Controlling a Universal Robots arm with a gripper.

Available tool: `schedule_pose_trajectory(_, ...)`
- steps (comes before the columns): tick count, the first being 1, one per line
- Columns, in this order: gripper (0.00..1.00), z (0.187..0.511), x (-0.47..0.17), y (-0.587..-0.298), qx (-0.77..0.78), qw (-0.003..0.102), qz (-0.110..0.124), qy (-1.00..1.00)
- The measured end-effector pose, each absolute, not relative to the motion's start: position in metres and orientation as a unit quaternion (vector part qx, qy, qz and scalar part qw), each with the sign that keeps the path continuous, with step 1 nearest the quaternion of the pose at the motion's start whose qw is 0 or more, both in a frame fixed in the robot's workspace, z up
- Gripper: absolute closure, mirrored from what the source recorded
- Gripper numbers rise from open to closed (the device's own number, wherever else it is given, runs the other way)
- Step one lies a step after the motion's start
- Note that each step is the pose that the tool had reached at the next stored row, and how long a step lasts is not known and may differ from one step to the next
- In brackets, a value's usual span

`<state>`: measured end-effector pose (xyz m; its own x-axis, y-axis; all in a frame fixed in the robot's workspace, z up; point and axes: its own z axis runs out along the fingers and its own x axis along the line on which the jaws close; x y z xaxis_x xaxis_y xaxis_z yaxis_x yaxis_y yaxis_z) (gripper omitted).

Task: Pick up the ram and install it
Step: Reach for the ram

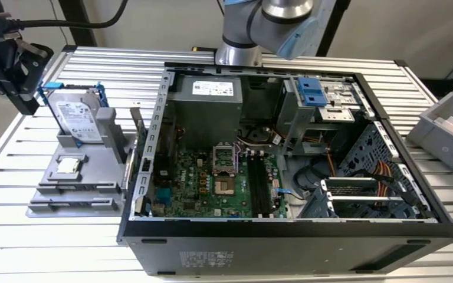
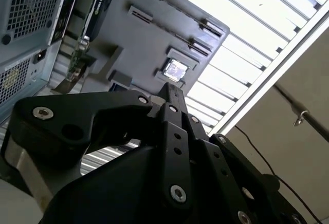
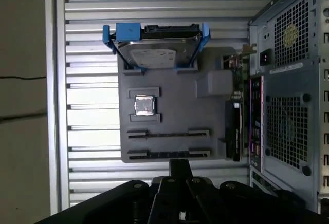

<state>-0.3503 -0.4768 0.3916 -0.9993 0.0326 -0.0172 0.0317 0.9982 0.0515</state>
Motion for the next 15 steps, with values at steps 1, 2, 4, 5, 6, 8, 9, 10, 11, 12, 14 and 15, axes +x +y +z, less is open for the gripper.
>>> schedule_pose_trajectory(1,1.00,0.392,-0.350,-0.478,0.015,0.009,0.026,1.000)
schedule_pose_trajectory(2,1.00,0.392,-0.350,-0.480,0.015,0.009,0.026,1.000)
schedule_pose_trajectory(4,1.00,0.392,-0.350,-0.483,0.013,0.009,0.026,1.000)
schedule_pose_trajectory(5,1.00,0.392,-0.350,-0.484,0.013,0.009,0.026,1.000)
schedule_pose_trajectory(6,1.00,0.392,-0.350,-0.486,0.012,0.009,0.026,1.000)
schedule_pose_trajectory(8,1.00,0.392,-0.350,-0.488,0.012,0.009,0.026,1.000)
schedule_pose_trajectory(9,1.00,0.392,-0.350,-0.488,0.012,0.009,0.026,1.000)
schedule_pose_trajectory(10,1.00,0.392,-0.350,-0.488,0.012,0.009,0.026,1.000)
schedule_pose_trajectory(11,1.00,0.392,-0.350,-0.488,0.012,0.009,0.026,1.000)
schedule_pose_trajectory(12,1.00,0.391,-0.350,-0.488,0.012,0.009,0.026,1.000)
schedule_pose_trajectory(14,1.00,0.392,-0.349,-0.488,0.012,0.009,0.026,1.000)
schedule_pose_trajectory(15,1.00,0.392,-0.349,-0.487,0.012,0.009,0.026,1.000)
